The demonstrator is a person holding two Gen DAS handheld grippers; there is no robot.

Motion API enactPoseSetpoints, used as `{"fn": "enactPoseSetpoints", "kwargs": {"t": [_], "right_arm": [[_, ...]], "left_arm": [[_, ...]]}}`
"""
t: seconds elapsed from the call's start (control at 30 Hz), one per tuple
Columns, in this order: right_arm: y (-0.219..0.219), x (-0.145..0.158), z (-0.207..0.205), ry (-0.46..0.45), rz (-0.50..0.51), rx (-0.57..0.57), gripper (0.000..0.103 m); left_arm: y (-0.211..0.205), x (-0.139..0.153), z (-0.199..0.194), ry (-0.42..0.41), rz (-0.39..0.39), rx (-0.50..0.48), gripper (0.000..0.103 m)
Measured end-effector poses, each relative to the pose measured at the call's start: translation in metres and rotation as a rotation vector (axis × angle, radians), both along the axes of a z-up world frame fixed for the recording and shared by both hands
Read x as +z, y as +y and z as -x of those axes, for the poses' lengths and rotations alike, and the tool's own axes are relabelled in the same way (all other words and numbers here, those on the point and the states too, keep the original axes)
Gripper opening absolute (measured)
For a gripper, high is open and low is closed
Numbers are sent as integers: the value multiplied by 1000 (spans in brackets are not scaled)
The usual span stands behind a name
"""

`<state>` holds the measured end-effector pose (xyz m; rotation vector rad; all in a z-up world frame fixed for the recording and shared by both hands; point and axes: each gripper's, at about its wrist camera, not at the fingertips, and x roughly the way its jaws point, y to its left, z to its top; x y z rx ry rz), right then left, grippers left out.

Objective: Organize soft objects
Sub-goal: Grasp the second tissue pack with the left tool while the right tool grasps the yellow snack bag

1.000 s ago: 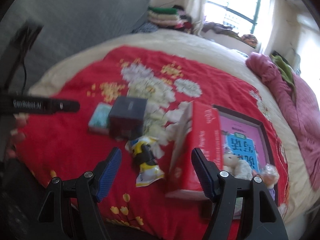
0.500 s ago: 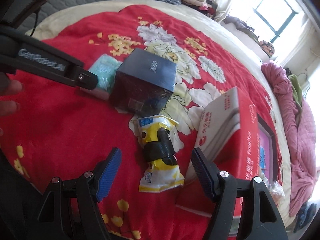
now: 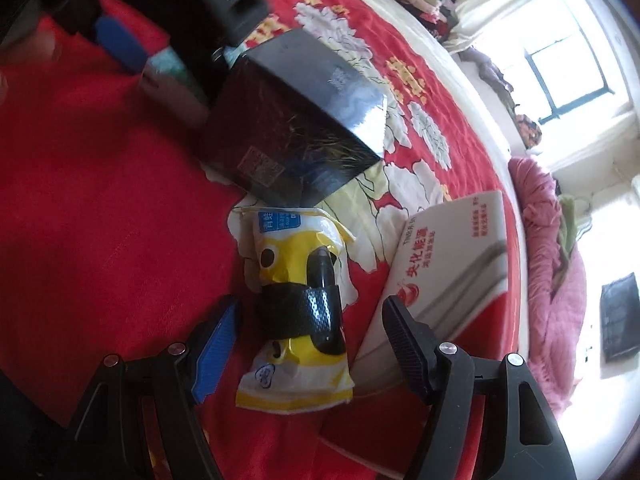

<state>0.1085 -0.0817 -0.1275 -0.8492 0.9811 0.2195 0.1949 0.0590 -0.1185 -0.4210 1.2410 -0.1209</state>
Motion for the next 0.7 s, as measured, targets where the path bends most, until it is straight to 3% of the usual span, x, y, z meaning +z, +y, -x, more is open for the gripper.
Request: {"fn": "enactPoseSetpoints", "kwargs": {"t": [0.1,0.17,0.23,0.33,0.5,0.7], "right_arm": [[-1,-4,-7,28,-34,-9,44],[-2,-6,-12,23,-43,-16,40],[-4,-4,-14,16,-65,-20,39],[-12,5,-13,5,-118,-44,39],[-27,32,-7,4,-285,-97,38],[-60,69,-5,-3,-559,-177,38]], "left_arm": [[1,-3,-4,-4,13,5,71],[1,-4,-6,-10,18,9,68],[1,-3,-8,-20,13,13,47],[3,-6,-11,-22,57,26,32],[2,0,-5,-56,53,23,26],[5,34,24,-136,-48,19,26]]}}
